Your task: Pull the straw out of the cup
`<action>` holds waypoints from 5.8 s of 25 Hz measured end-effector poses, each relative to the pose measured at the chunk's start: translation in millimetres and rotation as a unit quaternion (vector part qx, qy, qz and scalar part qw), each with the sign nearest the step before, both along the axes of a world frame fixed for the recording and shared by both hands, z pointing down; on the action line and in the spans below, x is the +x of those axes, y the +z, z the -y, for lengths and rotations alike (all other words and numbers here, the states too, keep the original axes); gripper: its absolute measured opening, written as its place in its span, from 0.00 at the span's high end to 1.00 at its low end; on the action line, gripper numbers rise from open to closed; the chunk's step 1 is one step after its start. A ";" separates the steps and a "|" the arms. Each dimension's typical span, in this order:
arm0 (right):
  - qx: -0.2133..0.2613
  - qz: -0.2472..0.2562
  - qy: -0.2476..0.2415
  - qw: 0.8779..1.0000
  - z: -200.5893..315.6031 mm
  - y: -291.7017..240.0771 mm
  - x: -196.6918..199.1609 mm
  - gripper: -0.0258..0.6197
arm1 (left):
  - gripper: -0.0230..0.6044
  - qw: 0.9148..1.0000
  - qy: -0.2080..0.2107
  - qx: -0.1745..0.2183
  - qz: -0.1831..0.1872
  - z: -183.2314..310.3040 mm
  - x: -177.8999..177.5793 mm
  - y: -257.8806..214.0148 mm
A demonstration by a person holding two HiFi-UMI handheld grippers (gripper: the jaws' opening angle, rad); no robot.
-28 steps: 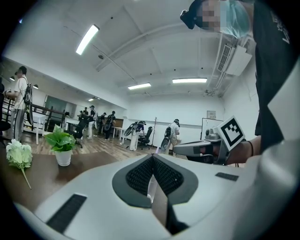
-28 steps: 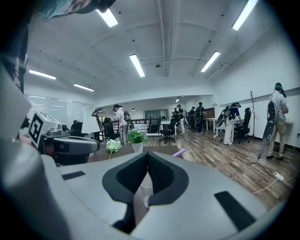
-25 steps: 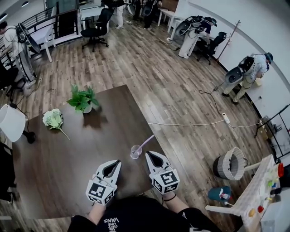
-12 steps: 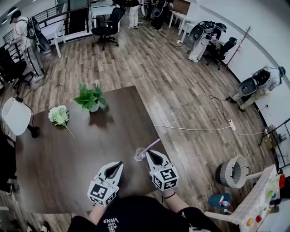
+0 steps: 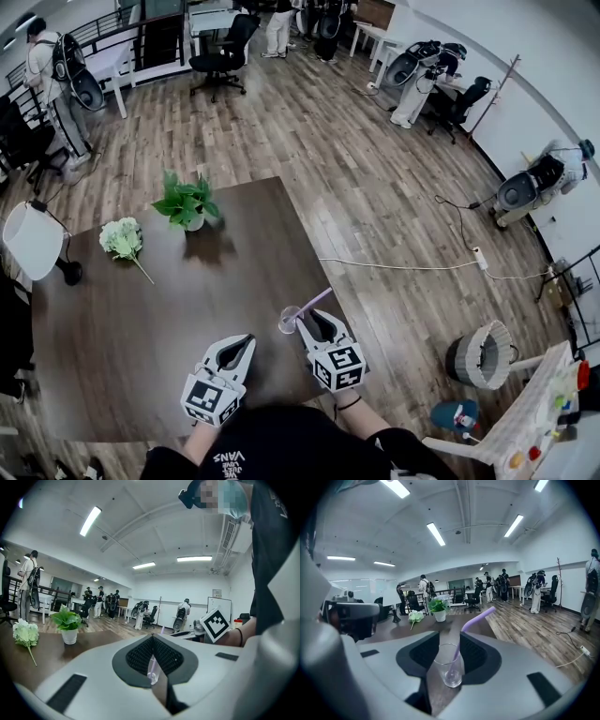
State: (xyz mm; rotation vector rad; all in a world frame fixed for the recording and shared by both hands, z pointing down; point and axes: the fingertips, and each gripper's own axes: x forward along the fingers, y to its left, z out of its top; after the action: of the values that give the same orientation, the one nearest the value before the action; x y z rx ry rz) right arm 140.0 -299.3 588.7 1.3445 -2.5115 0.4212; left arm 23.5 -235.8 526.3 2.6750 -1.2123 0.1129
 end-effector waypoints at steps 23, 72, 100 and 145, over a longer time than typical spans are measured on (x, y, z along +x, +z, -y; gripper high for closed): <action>-0.052 0.002 -0.022 0.998 21.9 29.6 -5.6 0.73 | 0.95 1.000 -0.014 -0.009 0.010 0.1 -2.7 7.2; 0.023 0.024 0.011 0.999 0.2 -36.5 7.6 0.89 | 0.95 1.000 0.015 0.010 0.001 -19.9 3.8 -7.7; 0.086 0.049 0.046 0.994 -59.1 -105.1 17.8 0.89 | 0.95 0.998 0.056 0.013 -0.014 -42.5 7.2 -15.4; -0.001 0.037 0.050 0.998 -95.7 -40.3 -1.3 0.89 | 0.95 0.997 0.073 0.006 -0.021 -33.9 5.5 -15.1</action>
State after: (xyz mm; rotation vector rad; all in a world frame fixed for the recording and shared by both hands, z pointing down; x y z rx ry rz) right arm 138.7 -203.6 548.4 1.4855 -2.5082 0.5013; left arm 29.1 -201.9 511.2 2.7595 -1.0063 0.0715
